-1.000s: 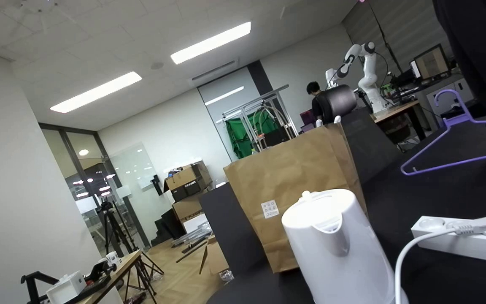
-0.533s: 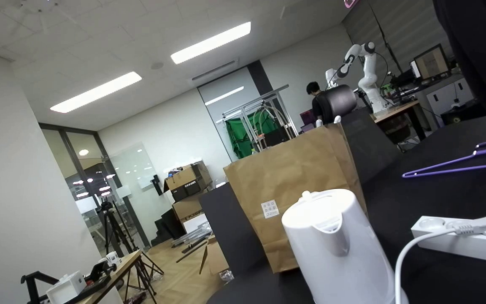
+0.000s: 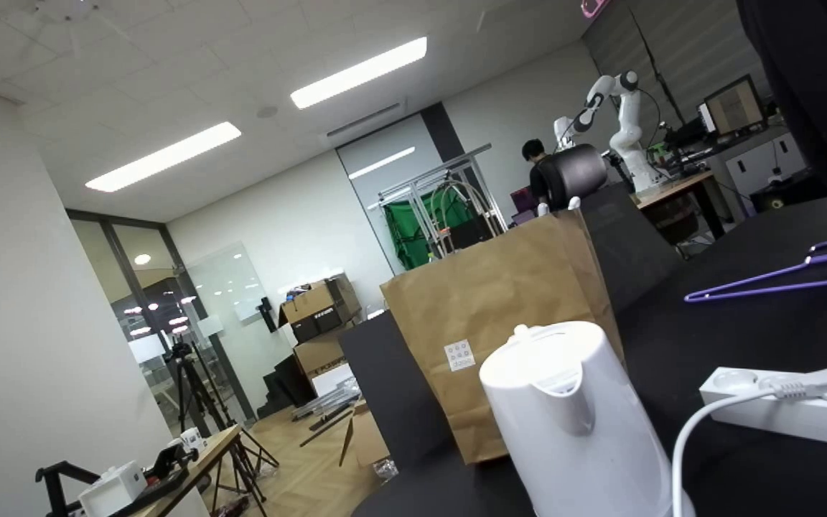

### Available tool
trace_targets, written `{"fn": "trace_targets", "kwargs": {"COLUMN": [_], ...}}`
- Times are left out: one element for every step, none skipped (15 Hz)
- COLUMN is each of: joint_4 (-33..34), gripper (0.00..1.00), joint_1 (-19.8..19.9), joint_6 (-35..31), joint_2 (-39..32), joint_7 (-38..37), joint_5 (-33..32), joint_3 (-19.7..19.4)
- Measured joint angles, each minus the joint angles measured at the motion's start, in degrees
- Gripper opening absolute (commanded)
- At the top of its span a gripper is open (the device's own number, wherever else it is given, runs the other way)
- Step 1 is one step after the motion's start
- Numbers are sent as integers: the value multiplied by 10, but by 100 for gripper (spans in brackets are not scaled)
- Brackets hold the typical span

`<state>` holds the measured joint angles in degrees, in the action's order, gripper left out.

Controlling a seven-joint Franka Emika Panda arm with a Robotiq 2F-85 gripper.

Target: Hang the pink hang wire on the hang, then take the blue hang wire on the hang and put it on the table

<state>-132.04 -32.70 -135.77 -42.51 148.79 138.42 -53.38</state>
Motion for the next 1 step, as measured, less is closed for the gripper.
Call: {"fn": "trace_targets", "kwargs": {"joint_4": [0], "gripper": [100], "joint_1": [5], "joint_6": [-8], "joint_2": [10], "joint_7": [0], "joint_5": [-11], "joint_3": [5]}}
